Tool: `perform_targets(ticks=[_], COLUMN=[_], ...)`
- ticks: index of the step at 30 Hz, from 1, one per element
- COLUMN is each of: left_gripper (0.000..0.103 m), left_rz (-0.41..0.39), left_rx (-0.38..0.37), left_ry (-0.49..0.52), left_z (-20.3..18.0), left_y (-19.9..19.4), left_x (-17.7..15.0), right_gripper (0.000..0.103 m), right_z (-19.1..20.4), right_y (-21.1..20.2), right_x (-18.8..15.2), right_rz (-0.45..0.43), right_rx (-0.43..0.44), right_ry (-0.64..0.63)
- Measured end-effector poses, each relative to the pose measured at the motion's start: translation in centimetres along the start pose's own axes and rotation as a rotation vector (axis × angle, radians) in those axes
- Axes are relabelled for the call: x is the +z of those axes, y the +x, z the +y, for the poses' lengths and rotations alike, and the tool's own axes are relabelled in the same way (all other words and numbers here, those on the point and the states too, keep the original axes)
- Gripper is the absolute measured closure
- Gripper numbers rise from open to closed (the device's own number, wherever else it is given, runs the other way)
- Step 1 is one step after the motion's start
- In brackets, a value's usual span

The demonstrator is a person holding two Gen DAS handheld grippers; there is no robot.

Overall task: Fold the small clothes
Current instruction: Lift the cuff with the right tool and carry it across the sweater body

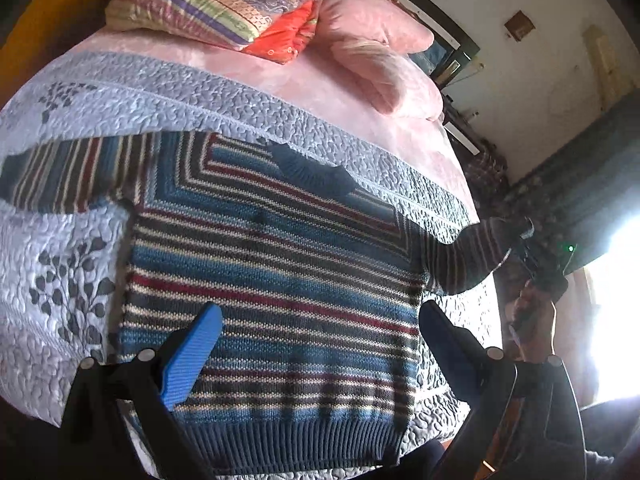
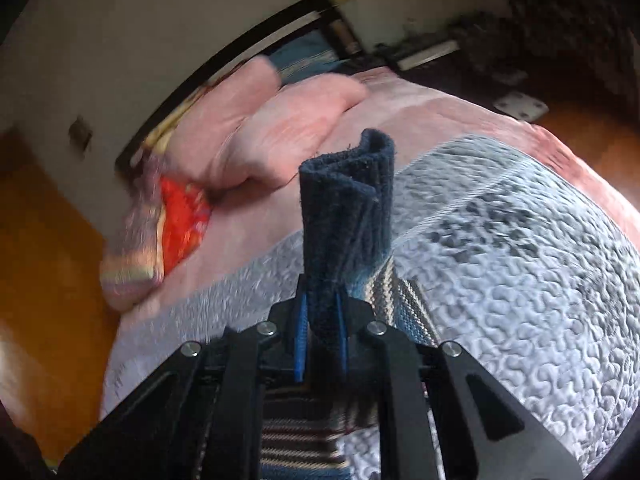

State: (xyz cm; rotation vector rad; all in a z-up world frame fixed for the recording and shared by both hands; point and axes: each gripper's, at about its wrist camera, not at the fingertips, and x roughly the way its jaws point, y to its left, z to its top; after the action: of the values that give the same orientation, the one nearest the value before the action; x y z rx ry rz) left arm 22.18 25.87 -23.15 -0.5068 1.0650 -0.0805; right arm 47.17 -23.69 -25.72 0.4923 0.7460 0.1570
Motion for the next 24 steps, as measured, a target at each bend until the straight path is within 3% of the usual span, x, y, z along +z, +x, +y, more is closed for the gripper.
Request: perform_targets(ticks=[6,13,21,24], left_gripper=[0.004,0.004,0.004,0.004], left_rz=[0.004,0.047,0.152,0.213], left_rx=[-0.016,-0.089,-0.177,-0.223], left_ry=[0.036,0.035,-0.010,-0.073], left_z=[-0.7,-1.7,-1.0,-0.5], left_y=[1.6,5.6,13.2,16.6], left_x=[1.8,4.4,6.6,6.8], right_gripper=[0.092,0.092,0.092,0.076], right_z=[8.1,16.0,18.5,18.2], right_y=[3.7,10.3,17.1,17.7], right_x=[-4.4,-13.2,-22.7,-24.2], right_rz=[0.065,0.170,0.309,0.352], right_rx=[-0.071,-0.158,-0.264,-0.256], right_ry=[-0.226,-0.538,-0.792,-0.808])
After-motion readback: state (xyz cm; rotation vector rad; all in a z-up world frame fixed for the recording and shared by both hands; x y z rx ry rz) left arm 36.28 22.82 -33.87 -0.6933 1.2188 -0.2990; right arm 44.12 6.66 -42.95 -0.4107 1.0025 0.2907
